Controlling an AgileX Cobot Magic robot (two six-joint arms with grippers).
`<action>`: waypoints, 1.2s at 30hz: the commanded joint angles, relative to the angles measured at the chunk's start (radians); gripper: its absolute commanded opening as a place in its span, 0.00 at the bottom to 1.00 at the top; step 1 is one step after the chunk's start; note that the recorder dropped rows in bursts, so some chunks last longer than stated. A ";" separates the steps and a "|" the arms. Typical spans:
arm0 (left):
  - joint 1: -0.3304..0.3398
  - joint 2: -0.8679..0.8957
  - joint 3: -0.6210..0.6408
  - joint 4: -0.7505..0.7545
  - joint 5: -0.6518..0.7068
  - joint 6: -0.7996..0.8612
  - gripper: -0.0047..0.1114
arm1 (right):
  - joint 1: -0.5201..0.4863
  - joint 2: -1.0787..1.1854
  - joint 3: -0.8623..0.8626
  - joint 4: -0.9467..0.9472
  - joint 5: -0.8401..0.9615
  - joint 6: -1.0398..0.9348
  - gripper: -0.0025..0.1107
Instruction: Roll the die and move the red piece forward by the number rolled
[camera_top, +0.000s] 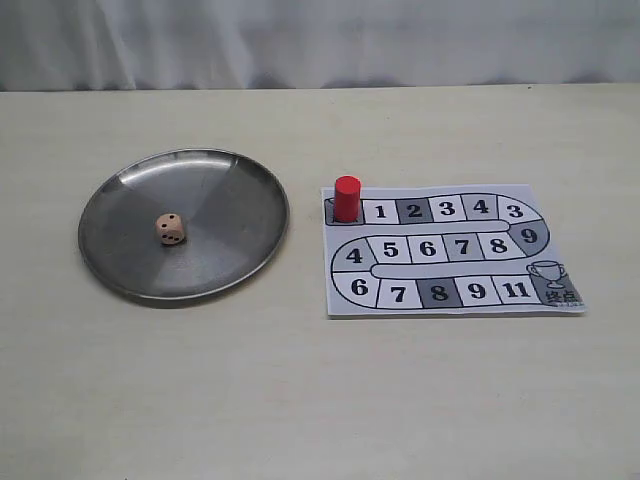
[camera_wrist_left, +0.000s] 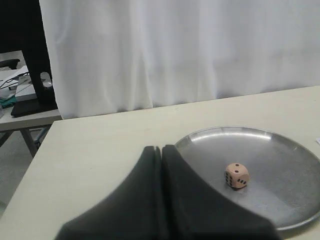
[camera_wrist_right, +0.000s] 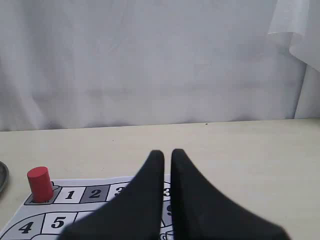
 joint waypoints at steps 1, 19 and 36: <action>0.003 -0.003 0.002 0.000 -0.009 -0.001 0.04 | -0.006 -0.006 0.003 -0.008 0.005 -0.001 0.06; 0.003 -0.003 0.002 0.000 -0.009 -0.001 0.04 | -0.006 -0.006 0.003 -0.008 0.005 -0.001 0.06; 0.003 -0.003 0.002 0.000 -0.009 -0.001 0.04 | -0.006 -0.006 -0.014 0.302 -0.313 0.033 0.06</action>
